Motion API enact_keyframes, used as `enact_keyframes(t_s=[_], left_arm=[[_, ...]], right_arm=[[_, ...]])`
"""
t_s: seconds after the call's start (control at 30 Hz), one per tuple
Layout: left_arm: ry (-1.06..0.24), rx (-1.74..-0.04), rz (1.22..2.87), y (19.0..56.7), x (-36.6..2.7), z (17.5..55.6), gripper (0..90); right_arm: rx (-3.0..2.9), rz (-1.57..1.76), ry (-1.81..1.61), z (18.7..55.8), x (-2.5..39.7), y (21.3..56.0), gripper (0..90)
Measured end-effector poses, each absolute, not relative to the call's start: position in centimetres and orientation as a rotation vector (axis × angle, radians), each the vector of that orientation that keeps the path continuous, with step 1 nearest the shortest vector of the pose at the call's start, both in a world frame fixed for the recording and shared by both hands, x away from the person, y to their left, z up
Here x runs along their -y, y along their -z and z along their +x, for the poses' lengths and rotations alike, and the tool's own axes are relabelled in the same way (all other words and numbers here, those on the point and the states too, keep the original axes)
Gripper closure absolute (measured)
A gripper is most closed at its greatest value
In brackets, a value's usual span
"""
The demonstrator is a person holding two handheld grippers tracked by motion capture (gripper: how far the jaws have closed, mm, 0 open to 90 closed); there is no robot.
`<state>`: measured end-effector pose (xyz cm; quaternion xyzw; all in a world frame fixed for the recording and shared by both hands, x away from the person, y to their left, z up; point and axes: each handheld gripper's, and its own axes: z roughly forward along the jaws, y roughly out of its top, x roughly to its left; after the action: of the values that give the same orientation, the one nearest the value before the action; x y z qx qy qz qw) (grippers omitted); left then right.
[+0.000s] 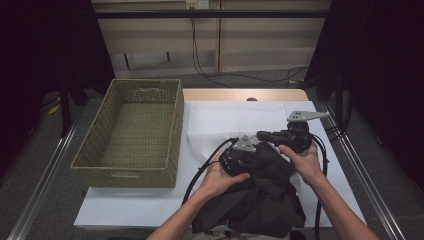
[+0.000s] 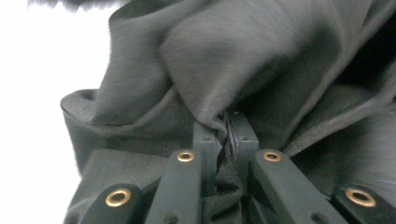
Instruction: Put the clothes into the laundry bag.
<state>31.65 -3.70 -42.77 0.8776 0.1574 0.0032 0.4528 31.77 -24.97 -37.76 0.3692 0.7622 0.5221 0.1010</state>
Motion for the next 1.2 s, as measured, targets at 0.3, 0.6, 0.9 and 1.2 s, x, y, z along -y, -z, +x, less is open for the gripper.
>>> enact_keyframes(t_s=[0.3, 0.6, 0.9, 1.2], left_arm=[[-0.085, -0.555, 2.134, 43.9, 1.2, 34.2, 84.5], [-0.026, -0.645, 2.052, 44.7, -1.7, 35.2, 76.3], [-0.092, -0.571, 2.027, 42.2, -2.8, 32.6, 32.7], [-0.019, -0.461, 1.967, 40.7, -4.1, 29.2, 30.6]], right_arm=[[-2.241, 1.056, -1.563, 30.8, 25.3, 36.3, 90.0], [-2.362, 1.031, -1.504, 30.2, 23.9, 38.1, 90.0], [-2.414, 1.036, -1.488, 30.7, 23.3, 39.8, 90.0], [-2.415, 1.026, -1.442, 30.7, 23.1, 40.7, 89.7]])
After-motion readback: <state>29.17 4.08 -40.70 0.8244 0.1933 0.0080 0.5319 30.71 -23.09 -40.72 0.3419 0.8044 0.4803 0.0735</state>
